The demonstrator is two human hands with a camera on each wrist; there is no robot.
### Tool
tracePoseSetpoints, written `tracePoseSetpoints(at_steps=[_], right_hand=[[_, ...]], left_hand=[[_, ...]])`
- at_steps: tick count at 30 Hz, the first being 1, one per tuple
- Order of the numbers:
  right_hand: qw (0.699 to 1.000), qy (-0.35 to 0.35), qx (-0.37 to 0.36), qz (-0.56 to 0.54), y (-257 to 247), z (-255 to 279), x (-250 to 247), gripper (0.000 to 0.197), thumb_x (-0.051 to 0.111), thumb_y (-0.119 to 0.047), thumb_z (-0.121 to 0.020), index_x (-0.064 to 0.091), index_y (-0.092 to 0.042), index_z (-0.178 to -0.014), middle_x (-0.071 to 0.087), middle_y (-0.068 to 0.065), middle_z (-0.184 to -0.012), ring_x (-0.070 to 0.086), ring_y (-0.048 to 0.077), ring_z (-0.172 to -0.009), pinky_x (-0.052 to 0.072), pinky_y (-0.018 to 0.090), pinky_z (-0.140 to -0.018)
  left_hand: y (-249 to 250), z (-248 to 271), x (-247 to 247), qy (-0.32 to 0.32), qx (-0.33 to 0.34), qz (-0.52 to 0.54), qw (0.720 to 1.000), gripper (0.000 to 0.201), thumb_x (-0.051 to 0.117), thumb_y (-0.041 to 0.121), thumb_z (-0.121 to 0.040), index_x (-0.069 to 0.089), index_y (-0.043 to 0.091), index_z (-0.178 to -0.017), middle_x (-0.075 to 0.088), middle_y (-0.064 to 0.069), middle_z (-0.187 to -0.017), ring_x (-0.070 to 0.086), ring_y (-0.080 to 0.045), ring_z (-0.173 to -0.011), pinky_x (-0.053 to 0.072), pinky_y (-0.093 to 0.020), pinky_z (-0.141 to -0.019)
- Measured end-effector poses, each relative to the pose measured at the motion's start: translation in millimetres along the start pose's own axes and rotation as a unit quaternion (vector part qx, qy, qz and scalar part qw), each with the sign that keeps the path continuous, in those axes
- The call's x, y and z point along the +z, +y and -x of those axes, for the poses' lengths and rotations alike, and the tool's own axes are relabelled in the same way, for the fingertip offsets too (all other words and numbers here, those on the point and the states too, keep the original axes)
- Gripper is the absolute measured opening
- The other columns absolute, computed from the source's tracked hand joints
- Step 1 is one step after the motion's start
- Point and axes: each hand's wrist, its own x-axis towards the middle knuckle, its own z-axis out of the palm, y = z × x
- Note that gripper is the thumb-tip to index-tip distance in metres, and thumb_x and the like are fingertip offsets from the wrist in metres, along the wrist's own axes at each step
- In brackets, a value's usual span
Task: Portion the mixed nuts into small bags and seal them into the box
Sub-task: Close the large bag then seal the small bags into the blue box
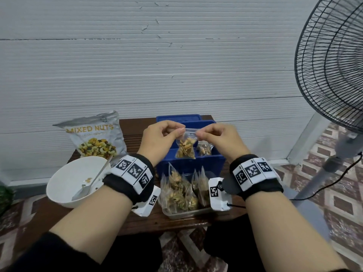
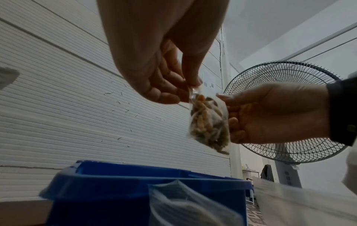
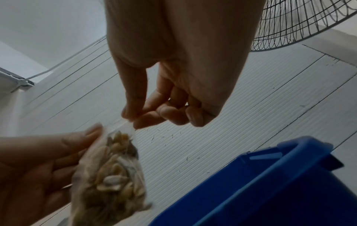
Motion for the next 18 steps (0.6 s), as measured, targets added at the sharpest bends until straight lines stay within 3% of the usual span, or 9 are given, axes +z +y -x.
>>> tracePoseSetpoints(at_steps=[3,8,12,15,18], right_hand=[[1.0,0.009,0.006,0.021,6,-3,0,0.008,0.069,-0.014,-0.086,0.068,-0.014,-0.078,0.069,-0.003,-0.079,0.064,0.002,-0.072,0.049,0.013,-0.069],[0.998,0.002,0.008,0.059,10,-4,0,0.012,0.066,-0.019,-0.089,0.066,-0.02,-0.077,0.069,-0.001,-0.081,0.063,0.017,-0.079,0.053,0.036,-0.079],[0.999,-0.009,-0.004,0.047,8,-4,0,0.012,0.066,-0.017,-0.089,0.064,-0.02,-0.077,0.066,-0.007,-0.077,0.061,0.007,-0.074,0.05,0.028,-0.076],[0.999,-0.026,-0.007,0.037,8,-3,0,0.009,0.069,-0.019,-0.086,0.065,-0.021,-0.078,0.067,-0.003,-0.08,0.063,0.013,-0.079,0.051,0.031,-0.077],[0.997,-0.034,-0.02,0.06,11,-4,1,0.013,0.069,-0.017,-0.087,0.064,-0.023,-0.076,0.064,-0.002,-0.075,0.059,0.015,-0.073,0.049,0.032,-0.072]], left_hand=[[-4,2,-1,-0.026,0.004,0.008,1.0,0.015,0.071,0.018,-0.084,0.07,0.031,-0.09,0.072,0.007,-0.084,0.068,-0.007,-0.086,0.053,-0.024,-0.086],[-12,1,-5,-0.038,-0.004,-0.045,0.998,0.004,0.071,0.025,-0.085,0.069,0.028,-0.085,0.07,0.011,-0.087,0.064,-0.004,-0.084,0.048,-0.013,-0.076],[-9,2,-4,-0.033,0.019,-0.065,0.997,0.012,0.067,0.022,-0.088,0.065,0.029,-0.078,0.067,0.013,-0.078,0.061,0.001,-0.076,0.044,-0.006,-0.068],[-9,1,-3,-0.033,0.025,-0.066,0.997,0.01,0.066,0.022,-0.089,0.066,0.024,-0.08,0.069,0.007,-0.08,0.063,-0.008,-0.079,0.047,-0.011,-0.071],[-8,2,-1,-0.07,0.015,-0.067,0.995,0.01,0.063,0.022,-0.091,0.062,0.024,-0.081,0.068,0.005,-0.082,0.063,-0.009,-0.078,0.047,-0.013,-0.07]])
